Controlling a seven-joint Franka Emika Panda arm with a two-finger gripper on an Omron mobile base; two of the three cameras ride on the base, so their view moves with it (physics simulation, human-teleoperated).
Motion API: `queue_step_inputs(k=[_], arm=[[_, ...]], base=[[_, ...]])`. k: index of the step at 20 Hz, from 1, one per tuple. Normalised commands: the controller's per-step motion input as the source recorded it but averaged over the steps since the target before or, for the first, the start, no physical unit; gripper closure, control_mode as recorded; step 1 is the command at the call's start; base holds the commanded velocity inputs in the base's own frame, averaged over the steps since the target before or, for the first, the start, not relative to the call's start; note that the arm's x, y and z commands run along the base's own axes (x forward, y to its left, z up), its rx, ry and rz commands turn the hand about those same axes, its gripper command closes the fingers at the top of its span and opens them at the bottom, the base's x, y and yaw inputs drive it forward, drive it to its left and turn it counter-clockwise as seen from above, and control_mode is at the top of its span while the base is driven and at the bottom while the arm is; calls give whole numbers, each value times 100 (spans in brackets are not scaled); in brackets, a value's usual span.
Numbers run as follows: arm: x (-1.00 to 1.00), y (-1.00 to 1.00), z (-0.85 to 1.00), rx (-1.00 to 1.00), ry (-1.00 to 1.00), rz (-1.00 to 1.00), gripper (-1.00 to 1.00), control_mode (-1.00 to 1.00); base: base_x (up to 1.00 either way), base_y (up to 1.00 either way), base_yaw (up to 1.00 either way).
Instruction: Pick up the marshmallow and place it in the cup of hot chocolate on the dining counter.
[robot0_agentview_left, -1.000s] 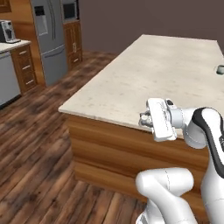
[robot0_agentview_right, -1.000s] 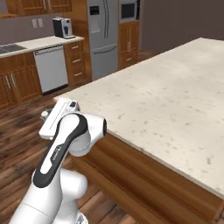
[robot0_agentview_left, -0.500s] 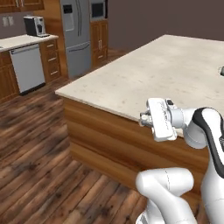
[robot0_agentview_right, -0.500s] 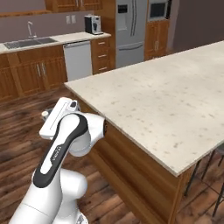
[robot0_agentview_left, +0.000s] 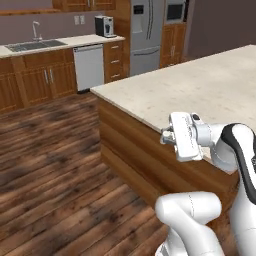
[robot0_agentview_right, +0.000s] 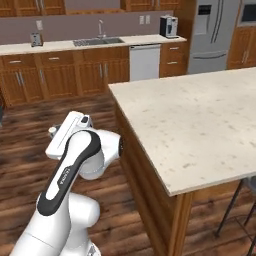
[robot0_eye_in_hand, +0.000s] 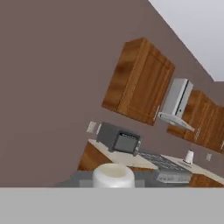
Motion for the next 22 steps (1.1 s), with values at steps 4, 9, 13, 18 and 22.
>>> queue_step_inputs(k=[4, 9, 13, 18, 22], arm=[[0, 0, 0, 0, 0, 0, 100, 100], [0, 0, 0, 0, 0, 0, 100, 100], [0, 0, 0, 0, 0, 0, 100, 100], [0, 0, 0, 0, 0, 0, 100, 100], [0, 0, 0, 0, 0, 0, 100, 100]], base=[[-31, -100, 55], [-62, -100, 55], [-100, -100, 54], [-94, -100, 54], [-13, -100, 21]])
